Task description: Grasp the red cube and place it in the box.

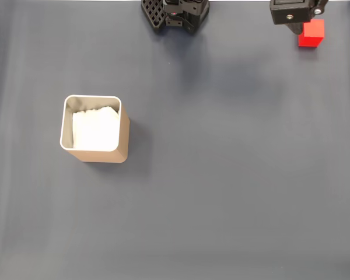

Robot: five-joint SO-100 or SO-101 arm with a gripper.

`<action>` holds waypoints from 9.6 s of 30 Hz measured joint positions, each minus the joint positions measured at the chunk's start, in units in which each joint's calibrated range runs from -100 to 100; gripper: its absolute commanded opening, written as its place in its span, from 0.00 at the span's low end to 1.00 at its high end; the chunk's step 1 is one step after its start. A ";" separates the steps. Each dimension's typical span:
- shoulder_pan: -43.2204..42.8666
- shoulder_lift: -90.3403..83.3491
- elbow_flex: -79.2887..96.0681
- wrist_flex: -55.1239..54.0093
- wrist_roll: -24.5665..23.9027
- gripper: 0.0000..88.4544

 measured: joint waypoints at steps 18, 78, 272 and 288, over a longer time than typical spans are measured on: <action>-0.53 2.85 7.74 -12.02 2.34 0.42; -6.91 17.48 12.02 -30.79 -3.37 0.44; 13.45 4.10 -1.46 -3.17 -7.37 0.03; 25.40 1.60 -6.74 3.01 -7.18 0.01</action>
